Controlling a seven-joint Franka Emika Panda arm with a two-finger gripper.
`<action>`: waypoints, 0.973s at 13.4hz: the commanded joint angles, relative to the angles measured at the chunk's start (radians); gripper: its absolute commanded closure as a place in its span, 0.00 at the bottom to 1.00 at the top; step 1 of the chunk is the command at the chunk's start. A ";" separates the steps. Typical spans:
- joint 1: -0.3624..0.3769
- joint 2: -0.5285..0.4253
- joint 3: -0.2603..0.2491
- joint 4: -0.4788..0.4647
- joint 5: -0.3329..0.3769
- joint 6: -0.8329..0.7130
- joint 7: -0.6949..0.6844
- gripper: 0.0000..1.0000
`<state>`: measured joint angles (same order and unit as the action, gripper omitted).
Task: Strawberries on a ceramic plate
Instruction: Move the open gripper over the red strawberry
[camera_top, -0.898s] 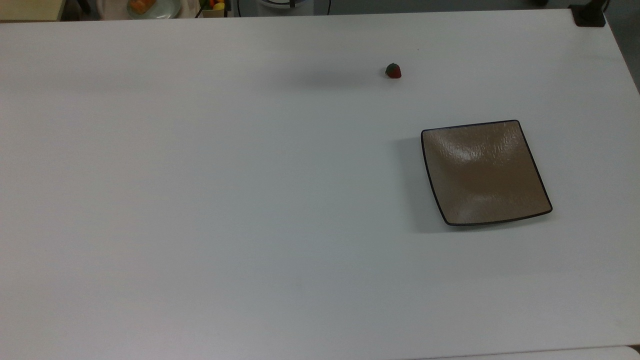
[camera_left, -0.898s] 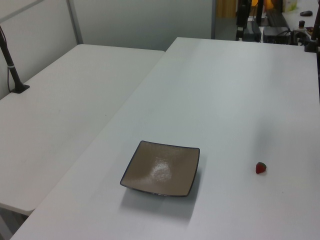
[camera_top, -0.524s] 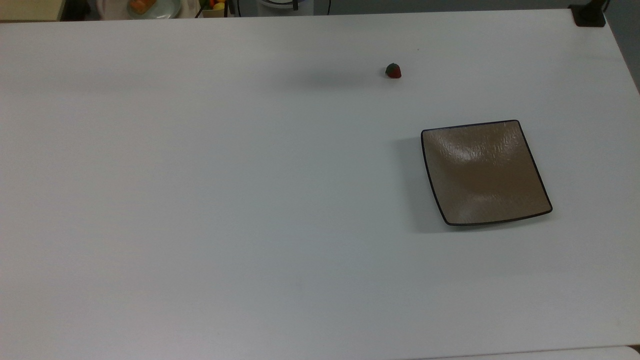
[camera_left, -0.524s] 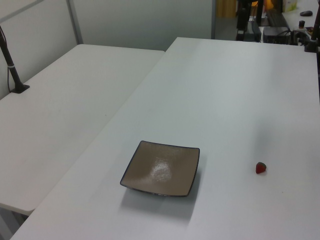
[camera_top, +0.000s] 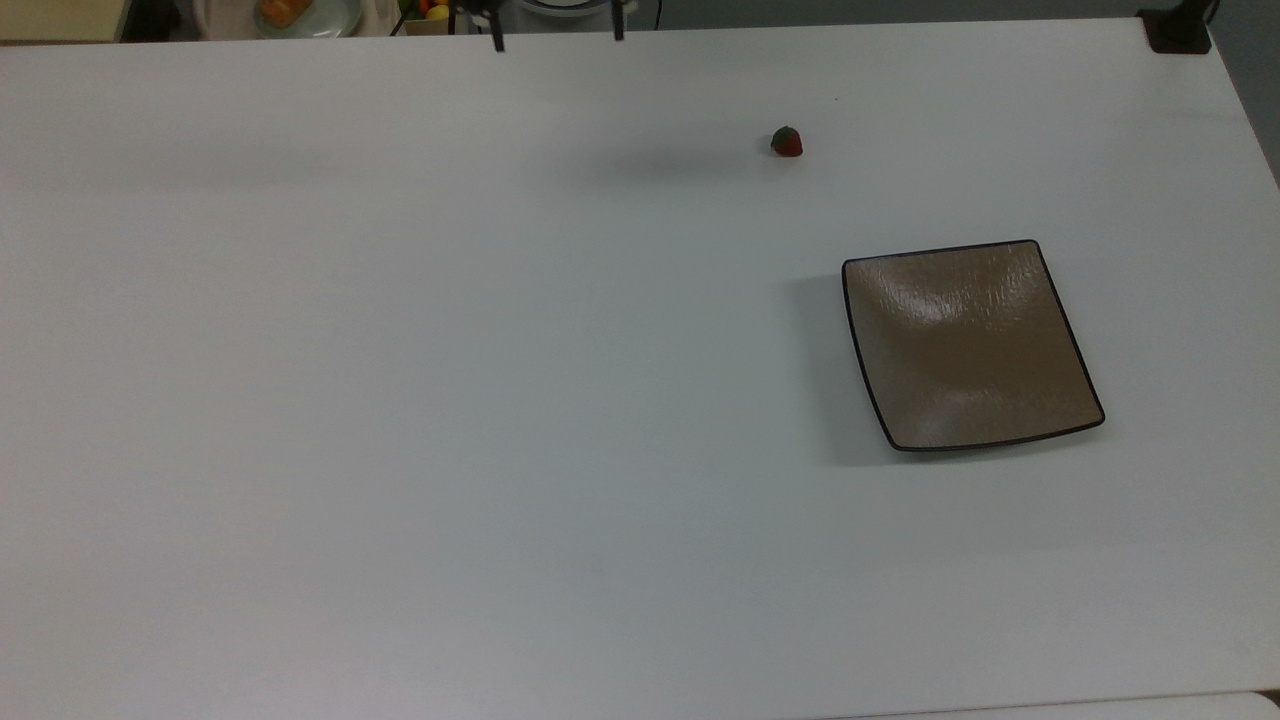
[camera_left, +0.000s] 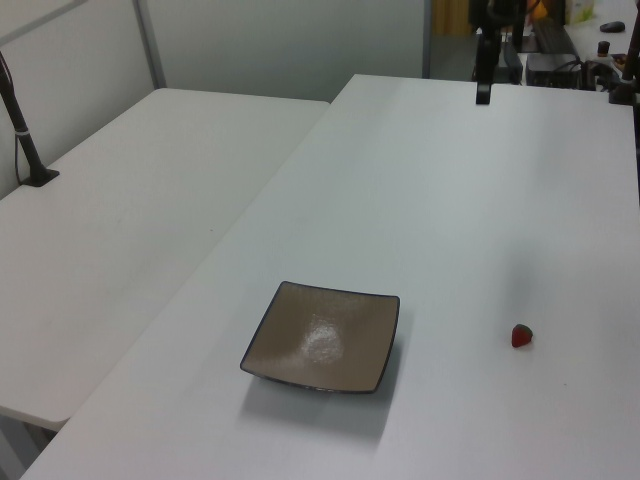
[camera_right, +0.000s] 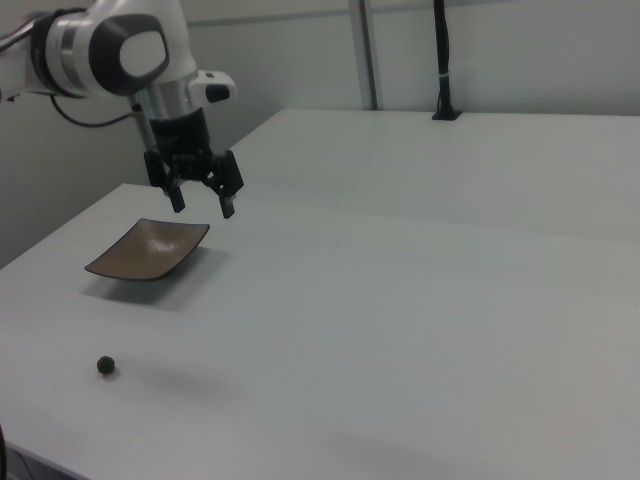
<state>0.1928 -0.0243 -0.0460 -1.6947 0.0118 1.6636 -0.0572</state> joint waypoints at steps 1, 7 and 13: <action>0.023 -0.011 0.014 -0.080 -0.013 0.048 -0.004 0.00; 0.033 -0.017 0.101 -0.255 -0.053 0.030 -0.003 0.00; 0.048 0.017 0.225 -0.365 -0.069 0.042 -0.004 0.00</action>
<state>0.2276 -0.0102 0.1266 -2.0081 -0.0398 1.6837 -0.0573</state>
